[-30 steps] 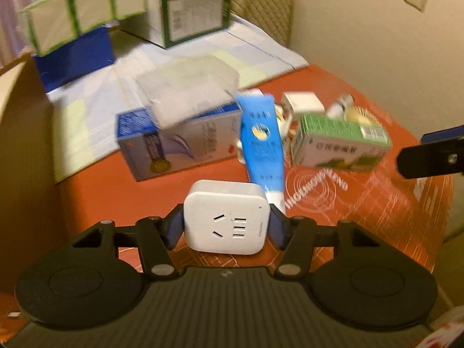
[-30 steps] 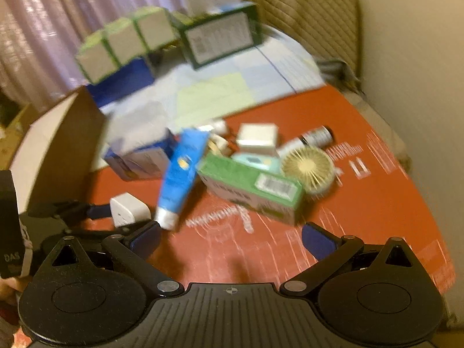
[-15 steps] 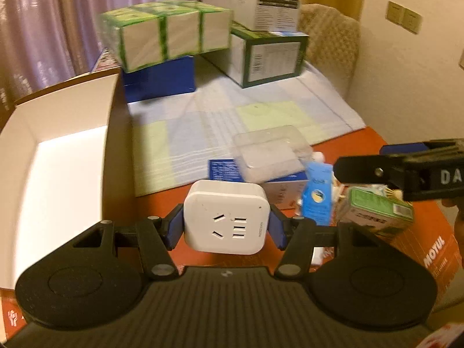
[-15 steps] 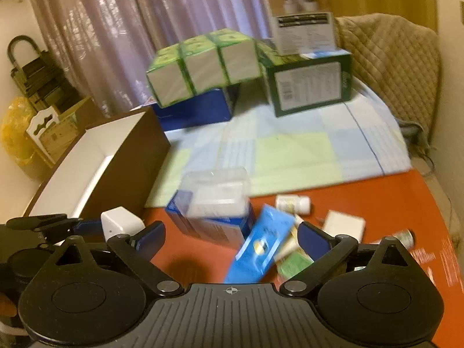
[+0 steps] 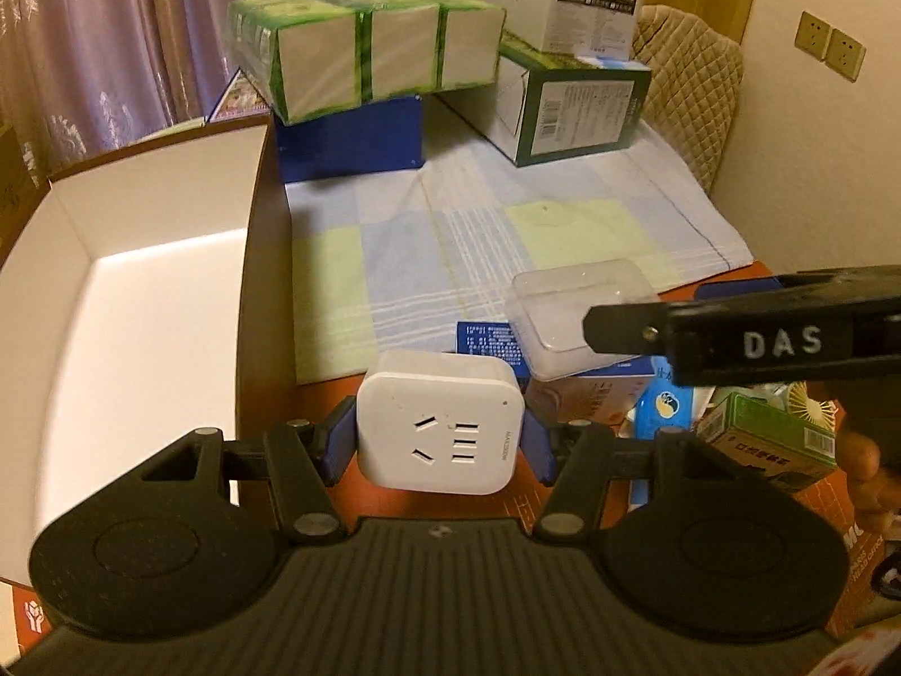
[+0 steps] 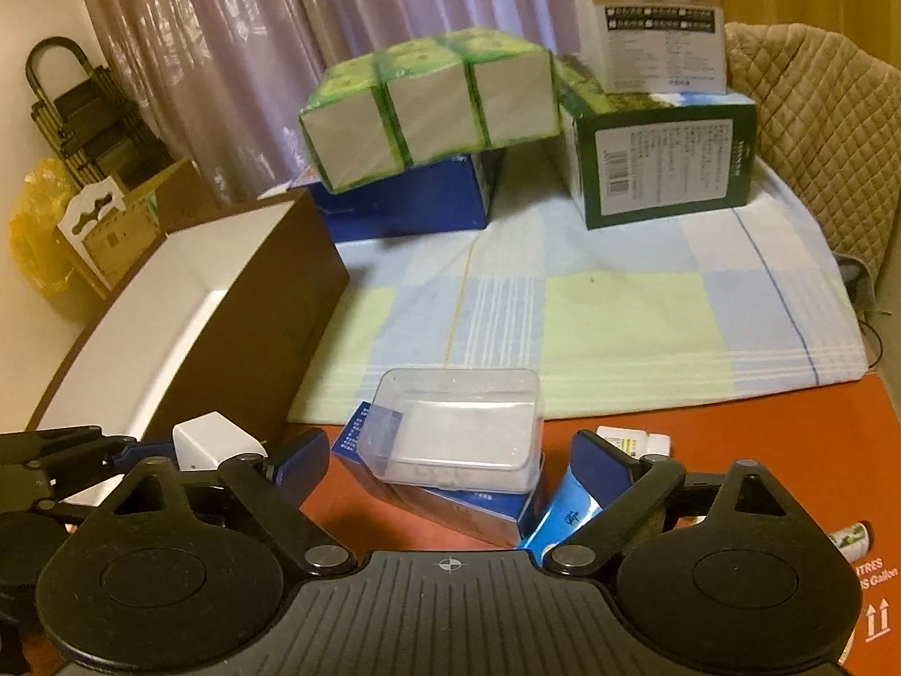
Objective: Organize rigid objects
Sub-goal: 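Grasp the clear plastic case with the right tool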
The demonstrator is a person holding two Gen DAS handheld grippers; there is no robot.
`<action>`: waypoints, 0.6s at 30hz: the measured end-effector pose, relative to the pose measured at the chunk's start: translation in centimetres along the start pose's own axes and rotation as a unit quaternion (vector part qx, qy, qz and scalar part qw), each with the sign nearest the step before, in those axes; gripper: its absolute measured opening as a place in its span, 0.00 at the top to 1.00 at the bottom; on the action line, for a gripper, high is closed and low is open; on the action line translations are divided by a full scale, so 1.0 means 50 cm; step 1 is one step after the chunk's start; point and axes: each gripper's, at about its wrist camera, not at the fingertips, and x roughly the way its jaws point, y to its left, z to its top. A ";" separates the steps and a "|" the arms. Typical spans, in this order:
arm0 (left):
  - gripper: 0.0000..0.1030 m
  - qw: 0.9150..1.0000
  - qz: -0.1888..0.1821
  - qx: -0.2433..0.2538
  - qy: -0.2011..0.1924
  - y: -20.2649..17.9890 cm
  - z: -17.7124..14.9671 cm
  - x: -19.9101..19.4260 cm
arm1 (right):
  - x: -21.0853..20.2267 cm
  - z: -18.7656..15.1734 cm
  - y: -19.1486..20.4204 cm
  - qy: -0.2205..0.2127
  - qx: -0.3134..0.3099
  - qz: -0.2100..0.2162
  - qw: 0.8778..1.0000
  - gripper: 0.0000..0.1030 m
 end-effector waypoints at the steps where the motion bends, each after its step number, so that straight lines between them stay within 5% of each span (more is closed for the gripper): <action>1: 0.47 1.000 -0.001 -0.002 0.003 0.002 -0.001 0.005 | 0.008 0.003 0.000 0.005 0.001 -0.003 1.000 0.12; 18: 0.47 1.000 -0.003 0.000 0.012 0.021 0.016 0.044 | 0.088 0.018 0.024 0.059 0.001 -0.039 0.997 0.12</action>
